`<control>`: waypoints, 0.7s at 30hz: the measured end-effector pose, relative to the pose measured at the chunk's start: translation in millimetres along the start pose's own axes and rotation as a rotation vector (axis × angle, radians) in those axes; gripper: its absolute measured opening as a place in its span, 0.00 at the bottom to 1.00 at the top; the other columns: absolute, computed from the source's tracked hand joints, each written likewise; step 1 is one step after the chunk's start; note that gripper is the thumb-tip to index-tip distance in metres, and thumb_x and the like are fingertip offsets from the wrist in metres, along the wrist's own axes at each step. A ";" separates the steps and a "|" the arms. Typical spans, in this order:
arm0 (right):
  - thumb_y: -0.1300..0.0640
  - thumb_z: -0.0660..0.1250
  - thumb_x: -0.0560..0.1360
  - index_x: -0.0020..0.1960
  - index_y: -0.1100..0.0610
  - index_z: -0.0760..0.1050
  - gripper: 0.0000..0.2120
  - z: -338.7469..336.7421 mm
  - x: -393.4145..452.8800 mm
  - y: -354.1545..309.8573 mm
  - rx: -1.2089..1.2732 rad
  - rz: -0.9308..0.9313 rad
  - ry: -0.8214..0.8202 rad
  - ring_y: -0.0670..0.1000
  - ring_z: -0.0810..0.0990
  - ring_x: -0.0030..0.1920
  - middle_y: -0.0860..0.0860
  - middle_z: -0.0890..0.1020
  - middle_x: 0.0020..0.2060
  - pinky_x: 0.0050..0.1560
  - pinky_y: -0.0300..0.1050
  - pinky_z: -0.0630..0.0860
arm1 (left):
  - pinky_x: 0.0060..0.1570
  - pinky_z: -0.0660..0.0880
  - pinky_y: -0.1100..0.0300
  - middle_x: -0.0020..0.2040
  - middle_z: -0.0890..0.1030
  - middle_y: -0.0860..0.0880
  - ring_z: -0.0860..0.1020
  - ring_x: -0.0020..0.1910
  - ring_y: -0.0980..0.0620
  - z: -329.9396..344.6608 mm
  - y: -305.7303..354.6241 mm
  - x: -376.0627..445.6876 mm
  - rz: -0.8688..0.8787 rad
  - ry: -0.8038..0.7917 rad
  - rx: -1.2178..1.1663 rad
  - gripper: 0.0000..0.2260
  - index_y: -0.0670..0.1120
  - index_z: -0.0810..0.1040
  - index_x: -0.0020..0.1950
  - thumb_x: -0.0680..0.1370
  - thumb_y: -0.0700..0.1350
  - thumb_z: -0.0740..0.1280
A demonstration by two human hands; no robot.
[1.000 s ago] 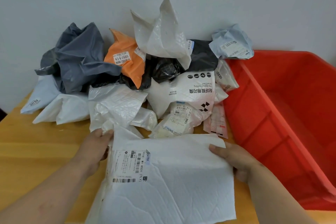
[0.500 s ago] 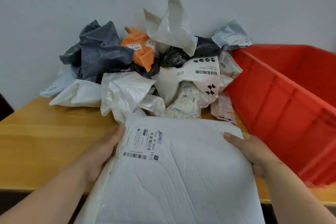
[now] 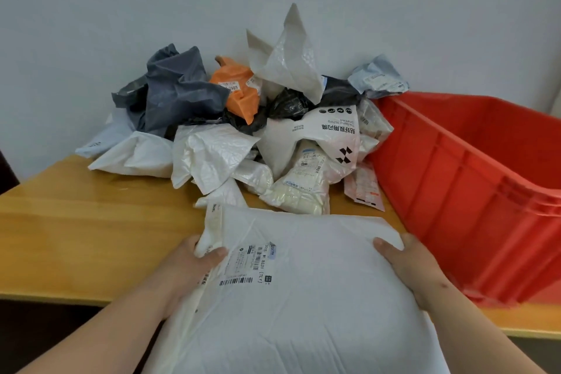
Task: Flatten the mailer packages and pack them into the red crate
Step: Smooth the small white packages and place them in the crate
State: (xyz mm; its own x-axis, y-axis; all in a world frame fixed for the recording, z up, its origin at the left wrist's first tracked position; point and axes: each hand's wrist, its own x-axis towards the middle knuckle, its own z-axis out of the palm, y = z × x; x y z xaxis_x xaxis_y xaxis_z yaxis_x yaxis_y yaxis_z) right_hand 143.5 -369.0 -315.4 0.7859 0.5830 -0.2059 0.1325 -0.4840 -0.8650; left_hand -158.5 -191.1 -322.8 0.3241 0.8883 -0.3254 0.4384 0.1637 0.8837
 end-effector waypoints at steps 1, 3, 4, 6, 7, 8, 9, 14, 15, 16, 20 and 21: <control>0.45 0.68 0.78 0.78 0.60 0.59 0.36 1.0 1.3 0.1 -0.035 -0.003 0.011 0.60 0.66 0.73 0.58 0.66 0.75 0.70 0.53 0.65 | 0.41 0.77 0.56 0.51 0.82 0.50 0.81 0.47 0.48 0.0 -1.6 1.8 0.010 0.023 -0.016 0.24 0.49 0.71 0.69 0.75 0.51 0.72; 0.44 0.68 0.78 0.77 0.60 0.61 0.35 2.5 6.8 0.2 -0.085 0.000 0.033 0.61 0.69 0.71 0.59 0.69 0.73 0.68 0.54 0.67 | 0.45 0.77 0.55 0.54 0.80 0.52 0.80 0.49 0.50 1.5 -0.7 3.9 0.043 0.049 -0.035 0.30 0.50 0.66 0.74 0.74 0.51 0.74; 0.44 0.68 0.77 0.76 0.61 0.62 0.35 2.7 8.8 -0.7 -0.121 0.005 0.039 0.61 0.70 0.69 0.59 0.70 0.71 0.66 0.54 0.68 | 0.47 0.75 0.55 0.57 0.78 0.54 0.79 0.51 0.51 2.5 0.0 4.3 0.067 0.063 -0.026 0.33 0.51 0.63 0.76 0.74 0.51 0.74; 0.43 0.68 0.77 0.74 0.60 0.63 0.34 2.2 9.8 -1.7 -0.227 0.012 0.053 0.61 0.72 0.67 0.59 0.72 0.70 0.64 0.53 0.70 | 0.50 0.71 0.57 0.61 0.74 0.54 0.74 0.54 0.53 4.3 0.6 2.7 0.110 0.059 0.041 0.37 0.54 0.56 0.79 0.76 0.51 0.72; 0.42 0.68 0.77 0.75 0.58 0.62 0.34 2.0 9.3 -1.4 -0.307 0.002 0.073 0.61 0.71 0.68 0.58 0.72 0.70 0.64 0.54 0.70 | 0.51 0.70 0.58 0.66 0.73 0.54 0.73 0.56 0.53 5.2 0.5 1.1 0.141 0.047 0.092 0.37 0.57 0.53 0.79 0.77 0.52 0.71; 0.41 0.66 0.77 0.75 0.55 0.60 0.34 1.6 9.3 -5.9 -0.436 -0.008 0.099 0.61 0.70 0.69 0.57 0.70 0.71 0.65 0.56 0.69 | 0.52 0.69 0.59 0.70 0.71 0.54 0.73 0.59 0.52 4.2 3.0 1.8 0.166 0.028 0.164 0.36 0.59 0.50 0.79 0.78 0.53 0.69; 0.39 0.64 0.77 0.76 0.52 0.58 0.33 7.4 8.6 -6.7 -0.609 -0.008 0.122 0.61 0.68 0.70 0.56 0.67 0.72 0.67 0.57 0.67 | 0.53 0.70 0.59 0.72 0.69 0.53 0.74 0.62 0.51 3.3 -2.2 5.6 0.158 -0.010 0.267 0.35 0.62 0.48 0.79 0.79 0.55 0.66; 0.32 0.50 0.79 0.79 0.41 0.49 0.32 41.3 -17.9 -28.4 -0.841 -0.265 0.040 0.56 0.50 0.79 0.48 0.49 0.80 0.76 0.59 0.48 | 0.62 0.70 0.55 0.76 0.56 0.48 0.68 0.65 0.49 3.6 0.3 4.6 0.221 -0.022 0.840 0.27 0.66 0.40 0.77 0.83 0.56 0.52; 0.29 0.46 0.77 0.79 0.39 0.47 0.34 50.7 -24.7 -26.0 -0.860 -0.305 -0.033 0.55 0.45 0.80 0.47 0.44 0.81 0.77 0.60 0.43 | 0.67 0.66 0.53 0.78 0.49 0.49 0.62 0.71 0.48 6.3 1.1 3.9 0.281 0.007 0.934 0.27 0.66 0.40 0.77 0.83 0.54 0.51; 0.26 0.42 0.74 0.79 0.38 0.44 0.37 58.8 -30.7 -21.7 -0.876 -0.321 -0.101 0.54 0.41 0.80 0.45 0.41 0.80 0.77 0.60 0.40 | 0.72 0.61 0.52 0.79 0.43 0.51 0.53 0.76 0.47 10.2 3.3 2.7 0.353 0.015 0.993 0.27 0.65 0.41 0.78 0.83 0.53 0.50; 0.23 0.32 0.66 0.79 0.36 0.38 0.43 70.9 -32.7 -1.4 -0.897 -0.290 -0.170 0.53 0.36 0.79 0.43 0.39 0.80 0.76 0.63 0.36 | 0.77 0.42 0.49 0.79 0.34 0.54 0.34 0.78 0.50 26.3 11.4 4.8 0.429 -0.107 0.993 0.29 0.60 0.40 0.79 0.80 0.65 0.42; 0.23 0.32 0.66 0.79 0.36 0.38 0.43 71.5 -31.4 -0.3 -0.901 -0.283 -0.168 0.53 0.36 0.79 0.43 0.40 0.80 0.76 0.64 0.36 | 0.77 0.41 0.48 0.79 0.34 0.55 0.33 0.77 0.50 28.0 11.3 7.3 0.396 -0.143 0.998 0.35 0.60 0.38 0.79 0.74 0.72 0.38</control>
State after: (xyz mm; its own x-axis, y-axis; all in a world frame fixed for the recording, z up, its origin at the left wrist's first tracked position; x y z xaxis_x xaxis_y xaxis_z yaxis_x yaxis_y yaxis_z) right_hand 75.6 -340.5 -341.4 0.5663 0.8072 -0.1668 0.7737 -0.5903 -0.2301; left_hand -127.8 -194.8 -324.6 0.6596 0.7321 -0.1703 0.7443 -0.6047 0.2833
